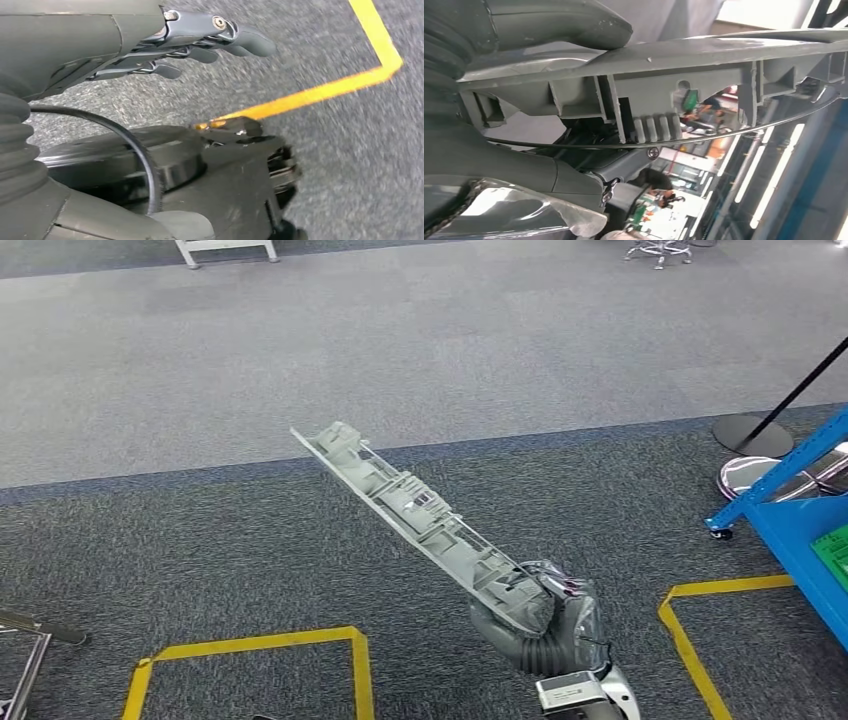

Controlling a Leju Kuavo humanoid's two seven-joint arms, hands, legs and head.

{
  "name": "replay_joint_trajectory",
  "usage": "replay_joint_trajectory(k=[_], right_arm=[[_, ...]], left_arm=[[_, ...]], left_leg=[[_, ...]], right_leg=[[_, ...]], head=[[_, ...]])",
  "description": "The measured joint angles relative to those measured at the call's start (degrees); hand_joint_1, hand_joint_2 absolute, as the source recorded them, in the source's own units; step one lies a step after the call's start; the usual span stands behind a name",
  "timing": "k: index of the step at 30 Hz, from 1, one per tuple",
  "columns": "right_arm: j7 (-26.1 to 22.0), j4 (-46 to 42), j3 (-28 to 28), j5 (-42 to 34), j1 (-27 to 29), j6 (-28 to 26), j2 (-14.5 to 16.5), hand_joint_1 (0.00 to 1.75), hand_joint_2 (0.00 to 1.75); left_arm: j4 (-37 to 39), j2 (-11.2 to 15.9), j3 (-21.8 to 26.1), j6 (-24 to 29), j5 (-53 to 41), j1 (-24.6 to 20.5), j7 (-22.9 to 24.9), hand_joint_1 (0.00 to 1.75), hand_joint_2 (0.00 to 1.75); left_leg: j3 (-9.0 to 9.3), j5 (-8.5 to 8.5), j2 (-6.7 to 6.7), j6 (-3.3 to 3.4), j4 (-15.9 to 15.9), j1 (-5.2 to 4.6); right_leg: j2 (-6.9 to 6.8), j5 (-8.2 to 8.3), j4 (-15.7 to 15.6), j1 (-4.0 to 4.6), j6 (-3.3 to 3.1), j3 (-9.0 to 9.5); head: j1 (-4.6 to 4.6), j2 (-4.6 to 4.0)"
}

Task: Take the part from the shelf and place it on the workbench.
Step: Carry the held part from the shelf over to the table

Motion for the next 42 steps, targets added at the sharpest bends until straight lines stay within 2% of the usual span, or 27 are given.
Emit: replay_joint_trajectory(k=[2,3,4,5,7,9,10,12,13,15,16,18,19,20,22,24,26,28,30,32,34,35,36,37,39,41,42], right_arm=[[-0.1,0.0,-0.2,0.0,0.0,0.2,0.1,1.75,1.75],[-0.1,0.0,-0.3,0.0,0.1,0.2,0.1,1.75,1.75],[-0.1,0.0,-0.4,0.0,0.1,0.3,0.1,1.75,1.75],[-0.1,0.0,-0.5,0.0,0.0,0.4,0.1,1.75,1.75],[-0.1,-0.1,-0.7,0.0,0.0,0.7,0.1,1.75,1.75],[-0.2,-0.1,-0.8,0.1,0.0,0.8,0.2,1.75,1.75],[-0.2,-0.1,-0.9,0.1,-0.1,0.8,0.3,1.75,1.75],[-0.3,-0.1,-1.0,0.2,-0.1,0.9,0.3,1.75,1.75],[-0.3,-0.1,-1.0,0.2,-0.1,0.9,0.3,1.75,1.75],[-0.3,-0.1,-1.0,0.2,-0.2,1.0,0.4,1.75,1.75],[-0.4,-0.2,-1.0,0.2,-0.2,1.0,0.4,1.75,1.75],[-0.5,-0.2,-1.0,0.3,-0.1,1.1,0.4,1.75,1.75],[-0.5,-0.2,-1.0,0.3,0.0,1.1,0.4,1.75,1.75],[-0.4,-0.2,-1.0,0.4,0.0,1.2,0.4,1.75,1.75],[-0.4,-0.1,-1.0,0.4,0.0,1.2,0.4,1.75,1.75],[-0.4,-0.2,-1.0,0.6,-0.1,1.3,0.4,1.75,1.75],[-0.4,-0.2,-1.0,0.8,-0.1,1.4,0.4,1.75,1.75],[-0.4,-0.3,-1.1,1.0,-0.1,1.5,0.4,1.75,1.75],[-0.4,-0.3,-1.3,1.2,-0.2,1.6,0.5,1.75,1.75],[-0.4,-0.5,-1.6,1.3,-0.2,1.7,0.6,1.75,1.75],[-0.3,-0.5,-1.8,1.7,-0.2,2.0,0.6,1.75,1.75],[-0.3,-0.5,-1.8,2.0,-0.2,2.2,0.6,1.75,1.75],[-0.3,-0.5,-1.8,2.5,-0.2,2.5,0.6,1.75,1.75],[-0.3,-0.5,-1.8,3.0,-0.2,2.7,0.6,1.75,1.75],[-0.4,-0.6,-1.5,3.9,-0.3,3.0,0.6,1.75,1.75],[-0.5,-0.7,-1.0,4.7,-0.4,3.2,0.6,1.75,1.75],[-0.6,-0.7,-0.7,5.0,-0.7,3.3,0.6,1.75,1.75]], left_arm=[[0.0,0.0,0.0,0.1,-0.4,-0.1,0.0,0.00,1.75],[0.0,0.0,0.0,0.1,-0.6,-0.2,0.0,0.00,1.75],[0.0,0.0,0.0,0.1,-0.8,-0.2,0.0,0.00,1.75],[0.0,0.0,0.0,0.1,-0.9,-0.2,0.0,0.00,1.75],[0.0,0.1,0.1,0.2,-1.2,-0.2,0.0,0.00,1.75],[-0.1,0.1,0.1,0.3,-1.6,-0.3,0.0,0.00,1.75],[-0.1,0.1,0.1,0.3,-1.7,-0.3,0.0,0.00,1.75],[-0.1,0.2,0.1,0.4,-1.8,-0.2,-0.1,0.00,1.75],[-0.1,0.2,0.1,0.4,-1.9,-0.2,-0.1,0.00,1.75],[-0.1,0.2,0.1,0.4,-2.1,-0.3,-0.1,0.00,1.75],[-0.2,0.3,0.1,0.4,-2.2,-0.4,-0.1,0.00,1.75],[-0.2,0.2,0.1,0.5,-2.5,-0.5,-0.1,0.00,1.75],[-0.2,0.2,0.1,0.6,-2.7,-0.6,-0.1,0.00,1.75],[-0.2,0.2,0.2,0.6,-2.9,-0.6,-0.1,0.00,1.75],[-0.2,0.2,0.2,0.9,-3.3,-0.5,-0.1,0.00,1.75],[-0.2,0.2,0.2,1.3,-3.7,-0.6,0.0,0.00,1.75],[-0.2,0.2,0.3,1.7,-4.0,-0.7,0.0,0.00,1.75],[-0.2,0.2,0.4,2.0,-4.5,-0.5,0.0,0.00,1.75],[-0.2,0.2,0.5,2.3,-5.0,-0.4,0.1,0.00,1.75],[-0.2,0.2,0.5,2.5,-5.3,-0.5,0.1,0.00,1.75],[-0.2,0.2,0.5,2.6,-5.6,-0.6,0.2,0.00,1.75],[-0.2,0.2,0.5,2.7,-5.8,-0.6,0.3,0.00,1.75],[-0.2,0.2,0.5,2.8,-6.0,-0.6,0.4,0.00,1.75],[-0.2,0.2,0.5,2.8,-6.2,-0.6,0.5,0.00,1.75],[-0.2,0.2,0.5,2.9,-6.6,-0.7,0.6,0.00,1.75],[-0.2,0.2,0.5,3.0,-7.0,-0.9,0.6,0.00,1.75],[-0.2,0.3,0.5,3.0,-7.3,-0.9,0.6,0.00,1.75]], left_leg=[[-3.16,-3.63,2.75,-0.62,7.2,0.22],[-4.35,-4.62,3.21,-0.84,10.0,0.44],[-4.71,-4.60,3.46,-1.02,11.2,0.64],[-3.95,-3.53,3.69,-1.14,10.0,0.81],[0.07,-0.15,5.15,-1.16,2.7,0.93],[3.09,1.41,6.82,-0.54,-3.3,0.51],[3.46,1.33,7.17,-0.12,-4.2,0.25],[3.23,1.40,6.27,0.84,-4.4,-0.08],[3.29,1.55,5.77,1.27,-4.7,-0.08],[3.46,1.96,4.68,2.12,-5.2,0.06],[3.44,2.09,4.14,2.44,-5.3,0.07],[3.32,2.18,2.85,2.84,-5.2,-0.16],[3.32,2.20,2.09,2.90,-5.2,-0.30],[3.35,2.21,1.28,2.92,-5.1,-0.40],[3.38,2.19,-0.38,2.90,-4.9,-0.47],[3.10,2.13,-1.91,2.64,-4.5,-0.55],[2.56,2.29,-3.14,2.07,-4.3,-0.40],[2.21,2.41,-3.85,1.48,-4.2,-0.19],[1.19,0.85,-1.57,0.89,-2.0,-0.30],[-1.73,-2.53,1.88,0.23,4.3,-0.17],[-4.59,-4.64,3.17,-0.33,10.3,0.28],[-4.84,-4.24,3.47,-0.53,10.8,0.51],[-3.94,-2.77,3.81,-0.65,9.1,0.72],[-2.12,-0.67,4.48,-0.70,5.6,0.86],[1.44,1.83,6.86,-0.48,-1.4,0.54],[2.46,1.77,8.09,0.16,-3.9,0.02],[2.37,1.72,7.62,0.60,-4.1,-0.10]], right_leg=[[-1.87,-0.02,0.0,0.16,-0.13,0.01],[-2.80,-0.04,0.0,0.20,-0.12,0.00],[-3.69,-0.08,0.0,0.22,-0.08,-0.01],[-4.50,-0.13,0.0,0.22,-0.01,0.01],[-5.90,-0.29,0.0,0.22,0.26,0.22],[-6.96,-0.48,0.0,0.43,0.76,0.35],[-7.37,-0.54,0.0,0.51,1.06,0.38],[-8.15,-0.59,-0.1,0.45,1.79,0.58],[-7.79,-0.86,0.0,0.32,2.15,0.54],[-5.36,-2.76,2.8,0.13,2.53,-0.78],[-3.73,-4.43,6.0,0.10,2.51,-2.40],[-2.19,-7.38,13.5,0.24,2.36,-6.31],[-1.96,-7.64,15.7,0.31,2.25,-7.61],[-1.81,-6.78,15.8,0.39,2.10,-7.95],[-0.70,-2.64,9.9,0.46,1.66,-5.59],[1.61,-0.02,3.1,0.32,1.37,-2.43],[2.48,0.08,0.8,0.35,1.27,-1.21],[1.29,0.33,0.4,0.38,0.92,-0.88],[-0.23,0.55,-0.1,0.24,0.43,-0.50],[-1.93,0.49,-0.3,0.27,0.10,-0.27],[-3.68,0.29,-0.3,0.32,0.01,-0.20],[-4.51,0.17,-0.3,0.32,0.07,-0.13],[-5.26,0.03,-0.3,0.31,0.18,0.01],[-5.98,-0.16,-0.3,0.29,0.35,0.25],[-7.21,-0.61,-0.3,0.47,0.88,0.69],[-8.30,-0.94,-0.3,0.76,1.57,0.93],[-8.91,-1.08,-0.4,0.84,1.93,1.10]], head=[[-0.28,0.00],[-0.26,0.00],[-0.28,0.00],[-0.28,0.00],[-0.28,0.00],[-0.23,0.00],[-0.21,0.00],[-0.20,0.00],[-0.15,0.00],[0.09,0.00],[0.28,0.00],[0.45,0.00],[0.46,0.00],[0.46,0.00],[0.47,0.00],[0.44,0.00],[0.40,0.00],[0.42,0.00],[0.16,0.00],[-0.11,0.00],[-0.15,0.00],[-0.16,0.00],[-0.17,0.00],[-0.17,0.00],[-0.20,0.00],[-0.07,0.00],[0.00,0.00]])
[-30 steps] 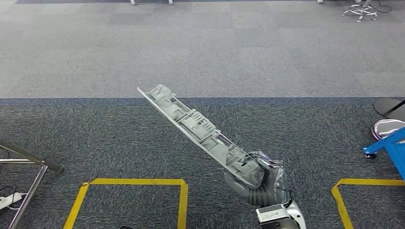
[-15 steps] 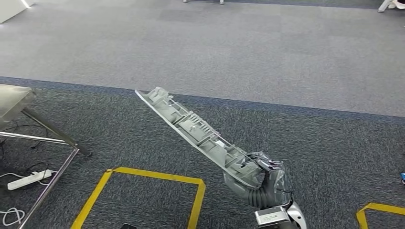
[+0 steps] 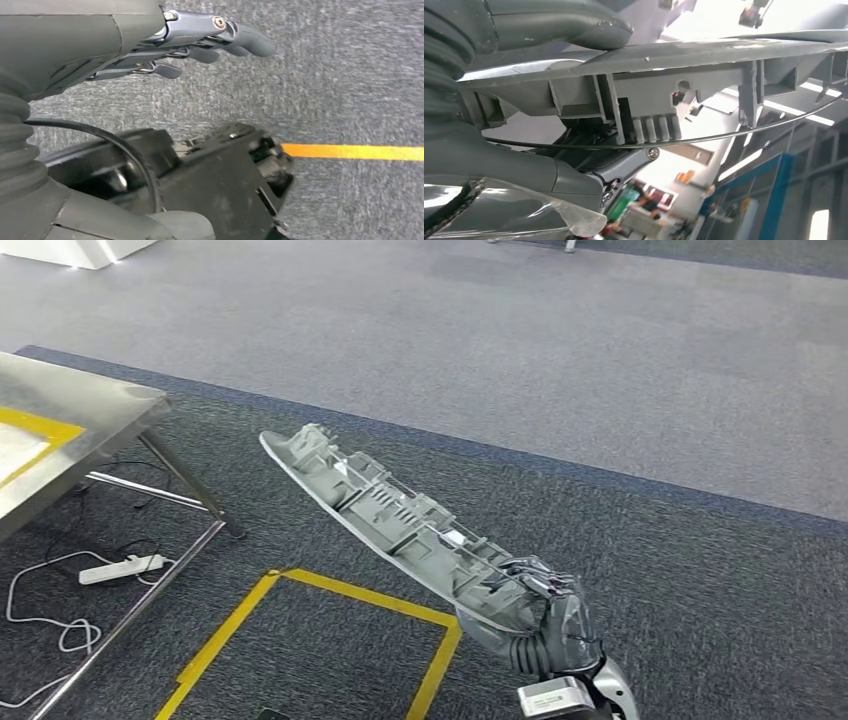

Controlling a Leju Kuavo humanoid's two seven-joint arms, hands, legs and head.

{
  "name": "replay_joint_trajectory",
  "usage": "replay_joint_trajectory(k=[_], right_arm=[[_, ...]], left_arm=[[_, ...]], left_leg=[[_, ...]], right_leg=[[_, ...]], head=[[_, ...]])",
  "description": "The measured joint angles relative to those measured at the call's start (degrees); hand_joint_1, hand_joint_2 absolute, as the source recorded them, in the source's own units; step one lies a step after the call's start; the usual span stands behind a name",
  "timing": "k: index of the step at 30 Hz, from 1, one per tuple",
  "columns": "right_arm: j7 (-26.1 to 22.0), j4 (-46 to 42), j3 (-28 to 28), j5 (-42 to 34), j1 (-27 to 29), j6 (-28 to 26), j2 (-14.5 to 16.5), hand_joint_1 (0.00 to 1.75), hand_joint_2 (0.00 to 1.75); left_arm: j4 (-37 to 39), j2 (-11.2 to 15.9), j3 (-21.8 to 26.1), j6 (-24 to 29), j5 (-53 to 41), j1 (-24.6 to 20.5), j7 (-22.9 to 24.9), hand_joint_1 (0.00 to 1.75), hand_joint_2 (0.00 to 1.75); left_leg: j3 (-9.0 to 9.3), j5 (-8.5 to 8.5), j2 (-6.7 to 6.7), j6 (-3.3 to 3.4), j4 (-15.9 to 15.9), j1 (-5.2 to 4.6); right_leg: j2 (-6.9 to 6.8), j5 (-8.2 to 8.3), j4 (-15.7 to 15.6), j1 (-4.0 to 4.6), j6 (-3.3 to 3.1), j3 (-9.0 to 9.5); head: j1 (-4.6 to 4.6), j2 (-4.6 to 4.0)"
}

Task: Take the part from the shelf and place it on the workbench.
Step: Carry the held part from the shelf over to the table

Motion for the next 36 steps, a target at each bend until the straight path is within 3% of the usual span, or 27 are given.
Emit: replay_joint_trajectory(k=[1,3,5,7,8,9,10,12,14,16,17,19,21,23,24,26,28,29,30,32,34,36], right_arm=[[0.0,-0.1,0.4,0.3,-0.2,0.1,0.0,1.75,1.75],[-0.1,-0.2,1.1,0.6,-0.7,0.3,0.0,1.75,1.75],[-0.2,-0.4,1.6,0.8,-0.8,0.4,-0.1,1.75,1.75],[-0.5,-0.5,2.0,0.5,-0.8,0.9,-0.3,1.75,1.75],[-0.6,-0.5,2.1,0.1,-0.8,1.4,-0.4,1.75,1.75],[-0.9,-0.5,2.3,-0.4,-0.8,2.0,-0.6,1.75,1.75],[-1.2,-0.7,2.6,-1.1,-0.9,3.0,-0.7,1.75,1.75],[-2.1,-1.3,3.4,-2.1,-1.4,5.1,-1.0,1.75,1.75],[-2.9,-2.1,4.7,-2.9,-1.9,7.3,-1.2,1.75,1.75],[-3.4,-2.8,6.2,-3.9,-2.5,9.3,-1.4,1.75,1.75],[-3.4,-3.3,6.8,-4.6,-2.8,10.2,-1.5,1.75,1.75],[-3.4,-4.2,8.0,-5.8,-3.4,11.4,-1.6,1.75,1.75],[-3.5,-5.0,8.8,-6.6,-3.7,12.0,-1.7,1.75,1.75],[-3.6,-5.3,9.4,-7.0,-3.9,12.4,-1.9,1.75,1.75],[-3.5,-5.5,9.6,-7.2,-4.1,12.6,-2.0,1.75,1.75],[-3.5,-5.7,10.0,-7.5,-4.4,13.1,-2.1,1.75,1.75],[-3.5,-6.1,10.2,-7.8,-4.6,13.5,-2.2,1.75,1.75],[-3.4,-6.2,10.3,-7.9,-4.7,13.7,-2.3,1.75,1.75],[-3.4,-6.4,10.3,-7.9,-4.9,13.9,-2.3,1.75,1.75],[-3.4,-6.6,10.3,-7.9,-5.2,14.2,-2.4,1.75,1.75],[-3.4,-6.9,10.3,-7.8,-5.5,14.4,-2.4,1.75,1.75],[-3.3,-7.0,10.3,-7.8,-5.5,14.3,-2.5,1.75,1.75]], left_arm=[[0.0,0.0,0.0,0.0,-0.2,0.0,0.0,0.00,1.75],[0.0,0.1,0.0,0.0,-0.4,0.0,0.0,0.00,1.75],[0.0,0.0,0.1,0.0,-0.4,-0.3,0.0,0.00,1.75],[0.0,0.0,0.1,0.0,-0.6,-0.4,0.0,0.00,1.75],[0.0,0.0,0.1,0.0,-0.7,-0.4,0.0,0.00,1.75],[0.0,0.0,0.2,0.0,-0.9,-0.3,0.0,0.00,1.75],[0.0,0.0,0.2,-0.1,-1.1,-0.3,0.0,0.00,1.75],[0.0,0.0,0.3,-0.2,-1.5,-0.4,0.0,0.00,1.75],[0.0,0.0,0.3,-0.3,-1.9,-0.5,0.0,0.00,1.75],[0.0,0.1,0.3,-0.3,-2.2,-0.6,0.0,0.00,1.75],[0.0,0.2,0.4,-0.3,-2.3,-0.5,0.0,0.00,1.75],[0.0,0.2,0.4,-0.2,-2.5,-0.6,0.0,0.00,1.75],[0.0,0.3,0.4,-0.2,-2.6,-0.8,0.0,0.00,1.75],[0.0,0.4,0.4,-0.2,-2.6,-0.8,0.0,0.00,1.75],[0.0,0.4,0.4,-0.2,-2.7,-0.8,0.0,0.00,1.75],[0.0,0.5,0.4,-0.2,-2.8,-0.7,0.0,0.00,1.75],[0.0,0.5,0.4,-0.2,-2.9,-0.9,0.0,0.00,1.75],[0.0,0.5,0.4,-0.2,-2.9,-1.0,0.0,0.00,1.75],[0.0,0.5,0.4,-0.2,-2.9,-1.0,0.0,0.00,1.75],[0.0,0.5,0.5,-0.2,-3.0,-0.9,0.0,0.00,1.75],[0.0,0.5,0.5,-0.2,-3.0,-0.8,0.0,0.00,1.75],[0.0,0.5,0.6,-0.3,-3.0,-1.0,-0.1,0.00,1.75]], left_leg=[[0.06,0.00,-0.62,0.42,-0.1,0.07],[0.45,0.09,-1.97,1.22,-0.5,0.22],[0.68,0.12,-3.43,1.84,-0.7,0.25],[0.73,0.08,-5.11,2.14,-0.7,0.05],[0.80,0.06,-5.97,2.18,-0.6,-0.06],[0.91,0.03,-6.85,2.20,-0.6,-0.15],[1.03,0.00,-7.71,2.21,-0.6,-0.21],[1.02,-0.11,-9.19,2.06,-0.5,-0.25],[0.49,-0.06,-10.43,1.63,-0.3,-0.07],[0.05,0.08,-11.71,0.96,-0.3,0.19],[-0.07,-0.13,-11.30,0.61,-0.1,0.15],[-1.33,-2.08,-8.30,-0.10,3.0,-0.06],[-4.48,-5.35,-5.07,-0.78,9.8,0.13],[-7.00,-6.62,-4.19,-1.28,14.9,0.57],[-6.93,-5.73,-3.97,-1.46,14.6,0.78],[-3.82,-1.75,-2.64,-1.56,8.2,0.99],[-0.72,0.47,0.05,-1.07,1.7,0.47],[-0.17,0.54,0.93,-0.67,0.2,0.19],[-0.20,0.24,1.02,-0.23,0.0,-0.10],[-0.14,0.19,-0.31,0.58,-0.3,-0.02],[0.34,0.19,-1.73,1.36,-0.7,0.25],[0.59,0.10,-3.18,1.97,-0.8,0.36]], right_leg=[[-0.41,-0.25,-0.1,-0.09,0.39,0.11],[1.38,-1.78,1.7,-0.34,0.92,-0.35],[5.10,-5.04,8.3,-0.45,0.97,-3.47],[6.78,-7.33,15.8,-0.35,0.77,-7.74],[7.00,-6.91,17.1,-0.26,0.58,-8.94],[7.18,-5.34,16.1,-0.16,0.32,-9.09],[7.59,-2.97,13.2,-0.07,-0.01,-8.26],[10.43,1.33,5.5,-0.13,-0.63,-5.42],[12.72,2.45,1.4,-0.21,-0.81,-3.59],[11.93,2.20,0.7,-0.17,-0.95,-3.08],[11.18,2.25,0.4,-0.23,-1.16,-2.85],[9.36,2.26,-0.2,-0.41,-1.73,-2.20],[7.41,1.94,-0.3,-0.30,-2.08,-1.69],[5.57,1.52,-0.3,-0.26,-2.11,-1.29],[4.76,1.30,-0.3,-0.26,-2.04,-1.05],[3.41,0.82,-0.3,-0.25,-1.71,-0.39],[2.26,0.33,-0.2,0.05,-1.14,0.07],[1.72,0.13,-0.2,0.23,-0.84,0.18],[1.12,-0.01,-0.3,0.38,-0.53,0.27],[0.41,-0.52,-0.3,0.30,0.16,0.62],[2.61,-2.18,2.2,0.08,0.70,-0.33],[5.80,-5.18,9.4,-0.03,0.85,-4.33]], head=[[0.08,0.00],[0.34,0.00],[0.73,0.00],[0.88,0.00],[0.88,0.00],[0.88,0.00],[0.88,0.00],[0.85,0.00],[0.80,0.00],[0.80,0.00],[0.76,0.00],[0.47,0.00],[0.21,0.00],[0.19,0.00],[0.20,0.00],[0.19,0.00],[0.17,0.00],[0.25,0.00],[0.33,0.00],[0.50,0.00],[0.75,0.00],[1.08,0.00]])
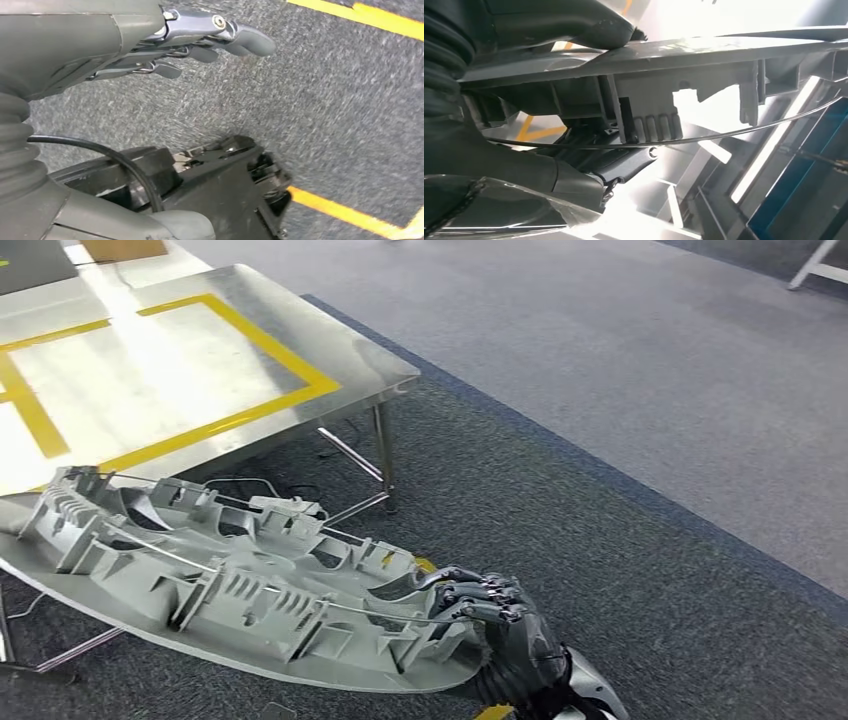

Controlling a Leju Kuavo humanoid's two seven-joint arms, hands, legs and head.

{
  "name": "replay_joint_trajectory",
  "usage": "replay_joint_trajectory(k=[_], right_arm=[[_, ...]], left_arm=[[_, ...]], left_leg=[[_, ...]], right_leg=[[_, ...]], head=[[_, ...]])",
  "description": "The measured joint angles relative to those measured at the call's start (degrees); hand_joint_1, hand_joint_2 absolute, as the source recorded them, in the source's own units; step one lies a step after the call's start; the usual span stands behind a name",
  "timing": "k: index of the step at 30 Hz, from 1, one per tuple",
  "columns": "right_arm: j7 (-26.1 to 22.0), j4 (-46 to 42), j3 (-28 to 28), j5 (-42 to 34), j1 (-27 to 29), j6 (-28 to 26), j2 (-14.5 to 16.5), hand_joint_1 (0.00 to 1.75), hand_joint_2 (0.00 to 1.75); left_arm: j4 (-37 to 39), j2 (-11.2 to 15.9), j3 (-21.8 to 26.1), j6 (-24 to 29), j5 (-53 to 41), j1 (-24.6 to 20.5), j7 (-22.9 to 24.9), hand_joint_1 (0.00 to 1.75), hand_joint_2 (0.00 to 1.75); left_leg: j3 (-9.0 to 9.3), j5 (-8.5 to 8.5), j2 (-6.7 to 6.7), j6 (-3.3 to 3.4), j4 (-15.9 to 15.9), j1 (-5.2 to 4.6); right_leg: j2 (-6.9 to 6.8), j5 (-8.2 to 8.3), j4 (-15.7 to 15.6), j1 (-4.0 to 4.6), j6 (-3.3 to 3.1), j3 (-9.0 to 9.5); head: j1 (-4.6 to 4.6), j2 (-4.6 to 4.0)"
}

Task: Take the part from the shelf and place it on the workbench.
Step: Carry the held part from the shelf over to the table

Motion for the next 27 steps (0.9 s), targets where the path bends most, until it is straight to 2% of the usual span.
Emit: replay_joint_trajectory(k=[1,2,3,4,5,6,7,8,9,11,12,13,15,16,17,18,19,20,21,22,23,24,26,27], right_arm=[[0.0,0.0,0.0,0.0,0.0,-0.1,-0.1,1.75,1.75],[0.1,0.0,0.0,0.1,0.1,-0.4,-0.1,1.75,1.75],[0.2,0.0,-0.1,0.3,0.2,-0.7,-0.1,1.75,1.75],[0.4,0.0,-0.2,0.5,0.3,-1.0,-0.1,1.75,1.75],[0.5,0.0,-0.3,0.6,0.3,-1.3,-0.1,1.75,1.75],[0.5,0.1,-0.5,0.7,0.3,-1.6,-0.1,1.75,1.75],[0.6,0.1,-0.7,0.6,0.4,-1.8,-0.1,1.75,1.75],[0.6,0.2,-0.9,0.5,0.5,-2.0,-0.1,1.75,1.75],[0.6,0.2,-1.1,0.4,0.5,-2.1,-0.1,1.75,1.75],[0.6,0.3,-1.4,0.2,0.7,-2.2,-0.1,1.75,1.75],[0.6,0.3,-1.7,0.1,0.7,-2.2,0.0,1.75,1.75],[0.6,0.3,-1.9,-0.1,0.8,-2.3,0.1,1.75,1.75],[0.5,0.3,-2.1,-0.6,1.0,-2.2,0.3,1.75,1.75],[0.5,0.3,-2.3,-0.9,1.1,-2.2,0.3,1.75,1.75],[0.5,0.3,-2.4,-1.0,1.2,-2.2,0.4,1.75,1.75],[0.5,0.3,-2.6,-1.1,1.3,-2.1,0.4,1.75,1.75],[0.5,0.3,-2.7,-1.3,1.4,-2.0,0.4,1.75,1.75],[0.5,0.3,-2.9,-1.4,1.4,-2.0,0.4,1.75,1.75],[0.6,0.3,-3.1,-1.5,1.5,-1.9,0.5,1.75,1.75],[0.6,0.3,-3.2,-1.8,1.5,-1.7,0.6,1.75,1.75],[0.8,0.3,-3.4,-2.1,1.6,-1.6,0.8,1.75,1.75],[0.9,0.3,-3.6,-2.4,1.6,-1.4,0.9,1.75,1.75],[1.4,0.3,-4.0,-3.4,1.6,-1.0,1.2,1.75,1.75],[1.6,0.4,-4.3,-3.8,1.6,-0.8,1.4,1.75,1.75]], left_arm=[[0.0,0.0,0.0,0.0,0.0,-0.1,0.0,0.00,1.75],[0.0,0.0,0.1,-0.1,0.0,-0.1,0.0,0.00,1.75],[0.0,0.0,0.2,-0.1,0.0,0.0,0.0,0.00,1.75],[0.0,0.0,0.3,-0.1,0.0,0.1,0.0,0.00,1.75],[0.0,0.0,0.4,-0.1,0.0,0.2,0.0,0.00,1.75],[0.0,-0.1,0.5,-0.1,0.1,0.2,0.0,0.00,1.75],[0.0,-0.1,0.6,-0.2,0.1,0.2,-0.1,0.00,1.75],[0.0,-0.2,0.7,-0.2,0.2,0.2,-0.1,0.00,1.75],[0.0,-0.2,0.8,-0.2,0.2,0.2,-0.1,0.00,1.75],[0.0,-0.2,1.0,-0.2,0.3,0.4,-0.1,0.00,1.75],[0.0,-0.2,1.1,-0.2,0.3,0.5,-0.1,0.00,1.75],[0.0,-0.2,1.3,-0.2,0.3,0.5,-0.1,0.00,1.75],[-0.1,-0.3,1.4,-0.2,0.3,0.4,-0.1,0.00,1.75],[-0.1,-0.3,1.5,-0.2,0.3,0.3,-0.1,0.00,1.75],[-0.1,-0.3,1.6,-0.2,0.3,0.3,-0.1,0.00,1.75],[-0.1,-0.2,1.7,-0.2,0.3,0.4,-0.1,0.00,1.75],[-0.1,-0.2,1.7,-0.2,0.3,0.5,-0.1,0.00,1.75],[-0.1,-0.2,1.8,-0.2,0.3,0.6,-0.1,0.00,1.75],[-0.1,-0.2,1.8,-0.2,0.3,0.7,-0.1,0.00,1.75],[-0.1,-0.2,1.9,-0.2,0.3,0.6,-0.1,0.00,1.75],[-0.1,-0.2,2.0,-0.2,0.3,0.6,-0.1,0.00,1.75],[-0.1,-0.2,2.1,-0.2,0.3,0.5,-0.1,0.00,1.75],[-0.1,-0.2,2.3,-0.2,0.3,0.6,-0.1,0.00,1.75],[-0.1,-0.3,2.4,-0.2,0.3,0.7,-0.1,0.00,1.75]], left_leg=[[0.05,-0.08,-0.80,0.19,0.0,-0.05],[0.18,-0.18,-1.62,0.31,0.0,-0.11],[0.38,-0.32,-2.47,0.35,0.0,-0.15],[0.67,-0.49,-3.33,0.31,0.1,-0.17],[1.01,-0.70,-4.18,0.21,0.1,-0.16],[1.26,-0.93,-4.94,0.03,0.1,-0.18],[1.30,-1.13,-5.67,-0.20,0.2,-0.17],[1.16,-1.23,-6.26,-0.48,0.3,-0.09],[0.91,-1.29,-6.84,-0.82,0.4,0.05],[0.61,-1.41,-7.53,-1.50,0.4,0.32],[0.48,-1.75,-6.81,-1.85,0.8,0.24],[-0.09,-2.49,-5.53,-2.16,2.1,0.13],[-3.19,-5.18,-2.40,-2.75,8.2,0.05],[-5.35,-6.50,-1.62,-3.00,12.1,0.18],[-7.12,-7.05,-1.19,-3.22,15.1,0.33],[-8.05,-6.50,-0.94,-3.39,16.2,0.47],[-7.83,-4.77,-0.70,-3.47,15.0,0.59],[-6.66,-2.24,-0.15,-3.43,11.9,0.65],[-5.07,-0.15,1.18,-3.23,8.3,0.49],[-3.60,1.21,2.64,-2.91,4.9,0.13],[-2.65,1.59,3.87,-2.44,2.8,-0.22],[-2.28,1.16,4.60,-1.98,1.9,-0.55],[-2.13,0.52,3.62,-1.16,1.3,-0.62],[-1.78,0.42,2.91,-0.84,1.0,-0.48]], right_leg=[[0.73,-1.18,4.1,0.00,0.02,-2.55],[1.09,-1.49,6.9,0.00,0.02,-4.61],[1.26,-0.53,7.5,0.01,-0.03,-5.69],[1.44,1.56,5.9,0.00,-0.14,-5.60],[1.98,4.35,2.3,-0.03,-0.30,-4.50],[3.33,6.63,-1.6,-0.14,-0.51,-3.04],[4.64,7.97,-5.2,-0.30,-0.70,-1.51],[5.73,8.46,-7.5,-0.39,-0.85,-0.47],[6.34,8.14,-8.4,-0.42,-1.03,0.06],[5.40,7.82,-9.0,-0.40,-1.41,0.60],[4.75,7.72,-9.3,-0.48,-1.73,1.00],[3.97,7.60,-9.6,-0.60,-2.05,1.49],[2.25,7.04,-9.9,-0.65,-2.55,2.48],[1.36,6.65,-9.9,-0.63,-2.64,2.92],[0.51,6.20,-9.9,-0.62,-2.64,3.41],[-0.27,5.74,-9.9,-0.62,-2.59,3.96],[-0.97,5.26,-9.9,-0.63,-2.49,4.58],[-1.62,4.73,-9.9,-0.63,-2.31,5.30],[-2.23,4.18,-10.0,-0.61,-2.04,5.81],[-2.79,3.62,-9.9,-0.45,-1.69,6.22],[-3.34,3.18,-10.0,-0.29,-1.35,6.43],[-3.92,2.84,-10.1,-0.11,-1.04,6.57],[-5.21,2.31,-10.4,0.05,-0.46,7.27],[-4.96,1.87,-10.3,0.02,-0.18,7.60]], head=[[0.07,0.00],[0.07,0.00],[0.06,0.00],[0.06,0.00],[0.06,0.00],[0.06,0.00],[0.07,0.00],[0.06,0.00],[0.05,0.00],[0.04,0.01],[-0.04,0.01],[-0.25,0.01],[-0.61,0.00],[-0.71,0.00],[-0.69,0.00],[-0.71,0.00],[-0.71,0.00],[-0.71,0.00],[-0.69,0.00],[-0.70,0.00],[-0.67,0.00],[-0.57,0.00],[-0.40,0.01],[-0.24,0.00]])
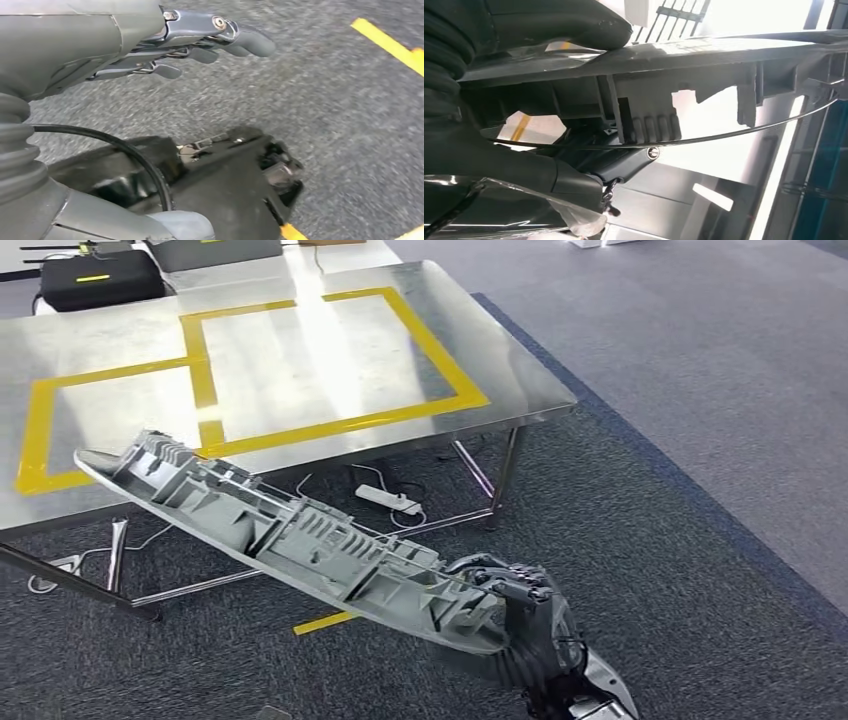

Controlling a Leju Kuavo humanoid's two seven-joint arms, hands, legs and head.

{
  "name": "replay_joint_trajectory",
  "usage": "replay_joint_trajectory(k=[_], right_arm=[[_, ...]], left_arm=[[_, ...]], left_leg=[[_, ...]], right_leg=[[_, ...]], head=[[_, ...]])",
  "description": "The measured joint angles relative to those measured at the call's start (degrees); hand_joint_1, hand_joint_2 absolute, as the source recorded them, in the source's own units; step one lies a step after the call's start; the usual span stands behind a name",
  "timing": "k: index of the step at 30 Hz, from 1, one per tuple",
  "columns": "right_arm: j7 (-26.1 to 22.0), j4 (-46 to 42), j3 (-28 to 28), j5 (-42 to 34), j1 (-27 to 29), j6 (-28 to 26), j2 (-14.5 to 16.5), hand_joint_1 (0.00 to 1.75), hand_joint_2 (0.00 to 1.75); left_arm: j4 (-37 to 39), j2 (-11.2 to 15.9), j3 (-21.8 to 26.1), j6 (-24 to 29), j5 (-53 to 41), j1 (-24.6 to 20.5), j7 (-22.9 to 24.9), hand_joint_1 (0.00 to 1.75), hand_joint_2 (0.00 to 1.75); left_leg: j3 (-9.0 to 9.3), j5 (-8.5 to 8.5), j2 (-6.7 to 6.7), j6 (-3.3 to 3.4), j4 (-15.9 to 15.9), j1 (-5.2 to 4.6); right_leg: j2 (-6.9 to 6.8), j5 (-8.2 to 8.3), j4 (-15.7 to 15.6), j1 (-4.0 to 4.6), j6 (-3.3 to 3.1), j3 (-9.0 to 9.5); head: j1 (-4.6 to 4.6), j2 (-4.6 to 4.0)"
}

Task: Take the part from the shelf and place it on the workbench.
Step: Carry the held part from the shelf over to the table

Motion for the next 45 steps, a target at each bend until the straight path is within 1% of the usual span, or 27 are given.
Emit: replay_joint_trajectory(k=[2,3,5,6,7,9,10,11,14,16,18,20,21,22,24,26,30,32,33,35,36,37,38,40,41,42,45], right_arm=[[0.3,0.1,-0.5,-0.6,0.0,0.2,0.1,1.75,1.75],[0.3,0.2,-0.8,-0.8,0.0,0.3,0.1,1.75,1.75],[0.3,0.4,-1.2,-0.9,0.2,0.3,0.1,1.75,1.75],[0.4,0.6,-1.4,-1.0,0.3,0.3,0.1,1.75,1.75],[0.4,0.7,-1.6,-1.0,0.4,0.3,0.1,1.75,1.75],[0.5,1.0,-1.9,-1.3,0.5,0.3,0.1,1.75,1.75],[0.5,1.2,-2.0,-1.6,0.5,0.4,0.2,1.75,1.75],[0.5,1.3,-2.1,-2.0,0.4,0.4,0.2,1.75,1.75],[0.5,1.6,-2.7,-2.9,0.5,0.5,0.6,1.75,1.75],[0.6,1.8,-3.2,-3.5,0.5,0.5,0.9,1.75,1.75],[0.7,1.9,-3.7,-4.0,0.5,0.6,1.2,1.75,1.75],[0.7,2.1,-4.0,-4.5,0.5,0.6,1.5,1.75,1.75],[0.7,2.2,-4.2,-4.6,0.6,0.6,1.5,1.75,1.75],[0.7,2.3,-4.4,-4.7,0.6,0.6,1.5,1.75,1.75],[0.7,2.5,-4.7,-4.7,0.7,0.6,1.6,1.75,1.75],[0.7,2.6,-5.0,-4.9,0.7,0.6,1.8,1.75,1.75],[0.6,2.7,-5.4,-5.0,0.6,0.6,2.1,1.75,1.75],[0.6,2.7,-5.6,-5.0,0.6,0.6,2.2,1.75,1.75],[0.6,2.7,-5.6,-5.0,0.6,0.6,2.2,1.75,1.75],[0.5,2.8,-5.7,-5.0,0.6,0.6,2.2,1.75,1.75],[0.5,2.9,-5.7,-5.0,0.7,0.6,2.2,1.75,1.75],[0.5,3.0,-5.8,-5.0,0.8,0.6,2.2,1.75,1.75],[0.6,3.1,-5.9,-5.0,0.8,0.6,2.2,1.75,1.75],[0.6,3.2,-6.0,-5.0,0.8,0.6,2.2,1.75,1.75],[0.6,3.3,-6.1,-5.0,0.8,0.6,2.2,1.75,1.75],[0.5,3.3,-6.1,-5.0,0.7,0.6,2.2,1.75,1.75],[0.6,3.5,-6.3,-5.0,0.9,0.5,2.3,1.75,1.75]], left_arm=[[0.0,-0.1,0.2,0.0,0.0,0.0,0.0,0.00,1.75],[0.0,-0.2,0.3,0.0,0.0,0.0,0.0,0.00,1.75],[0.0,-0.3,0.4,0.0,0.0,-0.1,0.0,0.00,1.75],[0.0,-0.3,0.4,0.0,0.0,-0.1,0.0,0.00,1.75],[0.0,-0.3,0.4,0.0,0.0,0.0,0.0,0.00,1.75],[0.0,-0.3,0.5,0.0,0.0,0.2,0.0,0.00,1.75],[0.0,-0.3,0.6,0.0,0.0,0.2,0.0,0.00,1.75],[0.0,-0.3,0.7,0.0,0.0,0.2,0.0,0.00,1.75],[-0.1,-0.4,1.0,0.0,-0.1,0.2,0.0,0.00,1.75],[-0.1,-0.5,1.2,0.0,-0.1,0.2,-0.1,0.00,1.75],[-0.2,-0.5,1.4,0.0,-0.1,0.1,-0.1,0.00,1.75],[-0.2,-0.6,1.6,0.0,-0.1,0.2,-0.1,0.00,1.75],[-0.2,-0.6,1.7,0.0,-0.1,0.2,-0.1,0.00,1.75],[-0.2,-0.6,1.8,0.0,-0.1,0.3,-0.1,0.00,1.75],[-0.2,-0.6,1.8,0.1,-0.1,0.3,-0.1,0.00,1.75],[-0.2,-0.6,2.0,0.1,-0.1,0.3,-0.1,0.00,1.75],[-0.4,-0.7,2.3,0.1,-0.2,0.3,-0.1,0.00,1.75],[-0.4,-0.8,2.3,0.1,-0.3,0.3,-0.1,0.00,1.75],[-0.4,-0.8,2.4,0.1,-0.3,0.3,-0.1,0.00,1.75],[-0.4,-0.8,2.4,0.1,-0.3,0.2,-0.1,0.00,1.75],[-0.4,-0.8,2.4,0.1,-0.3,0.2,-0.1,0.00,1.75],[-0.4,-0.8,2.5,0.1,-0.3,0.3,-0.1,0.00,1.75],[-0.4,-0.8,2.5,0.1,-0.3,0.3,-0.1,0.00,1.75],[-0.4,-0.9,2.6,0.1,-0.3,0.4,-0.1,0.00,1.75],[-0.4,-0.9,2.6,0.1,-0.4,0.3,-0.1,0.00,1.75],[-0.4,-0.9,2.6,0.1,-0.4,0.3,-0.1,0.00,1.75],[-0.5,-0.9,2.7,0.1,-0.5,0.2,-0.1,0.00,1.75]], left_leg=[[0.86,-0.22,-1.38,0.68,-0.5,0.41],[1.12,-0.41,-2.02,0.95,-0.6,0.49],[1.53,-0.89,-3.40,1.29,-0.6,0.56],[1.92,-1.22,-4.02,1.33,-0.6,0.57],[2.47,-1.63,-4.61,1.26,-0.6,0.59],[3.70,-2.62,-5.43,0.92,-0.6,0.65],[4.08,-3.12,-5.74,0.60,-0.4,0.56],[4.15,-3.49,-5.92,0.28,-0.3,0.47],[4.04,-4.01,-6.00,-0.66,-0.4,0.39],[3.97,-4.86,-5.29,-1.38,0.7,0.47],[1.63,-7.07,-4.33,-2.03,5.8,0.61],[-2.58,-9.37,-4.00,-2.39,13.1,0.78],[-4.10,-9.23,-3.98,-2.45,15.2,0.83],[-4.76,-7.98,-3.97,-2.42,15.3,0.85],[-3.26,-2.73,-3.95,-2.00,9.5,0.80],[-0.87,0.30,-3.81,-1.30,3.6,0.47],[0.87,-1.04,-3.79,-0.30,0.3,0.33],[2.07,-1.17,-3.83,0.21,-0.8,0.73],[2.58,-1.30,-3.82,0.45,-1.1,0.88],[3.19,-1.86,-3.83,0.78,-1.2,0.91],[3.56,-2.23,-3.86,0.81,-1.2,0.90],[4.05,-2.66,-3.93,0.78,-1.2,0.91],[4.65,-3.13,-4.03,0.70,-1.2,0.92],[5.91,-4.23,-4.19,0.29,-1.1,0.90],[6.25,-4.73,-4.25,-0.01,-1.0,0.80],[6.39,-5.11,-4.26,-0.30,-0.9,0.70],[6.55,-5.65,-4.19,-1.00,-1.0,0.62]], right_leg=[[2.61,-1.90,3.8,-0.14,0.36,-1.62],[4.43,-3.20,7.6,-0.20,0.43,-3.73],[6.01,-5.00,15.6,-0.24,0.58,-9.37],[6.17,-4.39,17.5,-0.26,0.62,-11.45],[6.21,-2.42,17.1,-0.29,0.64,-12.46],[6.21,3.74,10.8,-0.38,0.54,-11.65],[6.30,6.00,7.4,-0.37,0.44,-10.56],[6.41,6.88,4.7,-0.35,0.15,-9.57],[6.79,5.84,2.5,-0.21,-1.07,-8.42],[6.73,5.54,2.1,-0.36,-1.82,-7.77],[6.45,5.05,1.8,-0.49,-2.46,-6.87],[6.26,4.36,1.8,-0.47,-2.71,-6.06],[6.23,3.96,1.8,-0.46,-2.71,-5.54],[6.23,3.53,1.8,-0.46,-2.67,-4.96],[6.24,2.54,1.8,-0.43,-2.45,-3.53],[6.26,1.68,1.7,-0.31,-1.93,-2.58],[6.00,1.00,1.0,-0.19,-0.74,-2.16],[6.06,-0.08,2.8,-0.12,-0.28,-2.96],[6.14,-1.12,5.6,-0.16,-0.11,-4.61],[6.21,-3.09,13.3,-0.16,0.20,-9.71],[6.20,-3.02,15.9,-0.18,0.34,-11.96],[6.20,-1.78,16.5,-0.20,0.43,-13.30],[6.19,0.44,15.1,-0.23,0.47,-13.60],[6.20,5.65,8.6,-0.32,0.40,-11.77],[6.24,6.85,5.6,-0.32,0.23,-10.43],[6.29,7.17,3.7,-0.26,-0.11,-9.47],[6.46,5.91,2.7,-0.14,-1.40,-8.48]], head=[[0.34,0.00],[0.58,-0.01],[0.74,0.00],[0.74,0.00],[0.73,0.00],[0.78,0.00],[0.84,0.00],[0.91,0.00],[0.80,0.00],[0.61,0.00],[0.38,0.00],[0.31,0.00],[0.30,0.00],[0.30,0.00],[0.30,0.00],[0.33,0.00],[0.38,0.01],[0.59,0.01],[0.75,0.01],[0.89,0.00],[0.90,0.00],[0.91,0.00],[0.92,0.00],[0.92,0.00],[0.93,0.00],[0.90,0.00],[0.77,0.00]])
